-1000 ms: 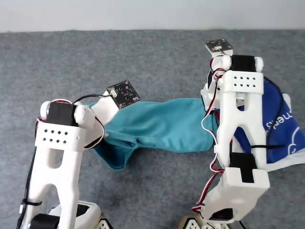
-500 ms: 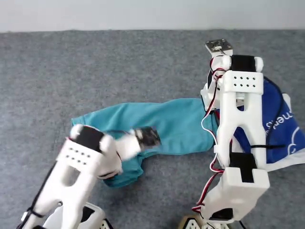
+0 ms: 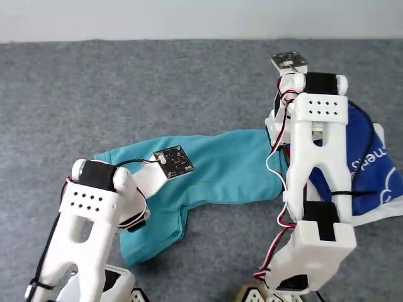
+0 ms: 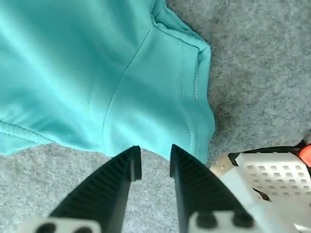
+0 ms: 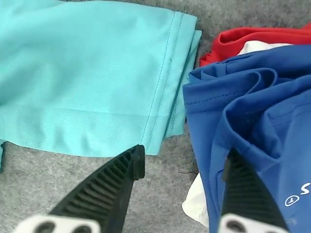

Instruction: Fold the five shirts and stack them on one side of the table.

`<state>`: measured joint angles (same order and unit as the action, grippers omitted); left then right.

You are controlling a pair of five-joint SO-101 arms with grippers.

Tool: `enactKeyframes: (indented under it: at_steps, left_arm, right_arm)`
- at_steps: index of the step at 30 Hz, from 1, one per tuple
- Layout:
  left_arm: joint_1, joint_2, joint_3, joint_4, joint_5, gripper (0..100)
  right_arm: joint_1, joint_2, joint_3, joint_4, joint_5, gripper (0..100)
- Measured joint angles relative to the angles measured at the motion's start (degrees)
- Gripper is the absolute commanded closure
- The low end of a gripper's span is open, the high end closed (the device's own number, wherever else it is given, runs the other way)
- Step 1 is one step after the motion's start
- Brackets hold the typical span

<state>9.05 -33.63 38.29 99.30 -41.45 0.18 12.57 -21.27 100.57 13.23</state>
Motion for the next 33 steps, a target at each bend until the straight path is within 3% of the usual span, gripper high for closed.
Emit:
enactKeyframes:
  at_steps: [11,21,27,33]
  left_arm:
    - [-0.5,-0.1,12.0,-0.3,-6.1,89]
    - [-0.9,-0.1,23.2,-14.3,-6.2,90]
    - [-0.9,-0.1,24.3,-16.7,-6.2,90]
    - [-0.9,-0.1,24.3,-19.5,-6.2,98]
  right_arm:
    - [0.0,0.0,0.0,0.0,0.0,74.2]
    - [0.0,0.0,0.0,0.0,0.0,74.2]
    - [0.0,0.0,0.0,0.0,0.0,74.2]
    - [0.0,0.0,0.0,0.0,0.0,74.2]
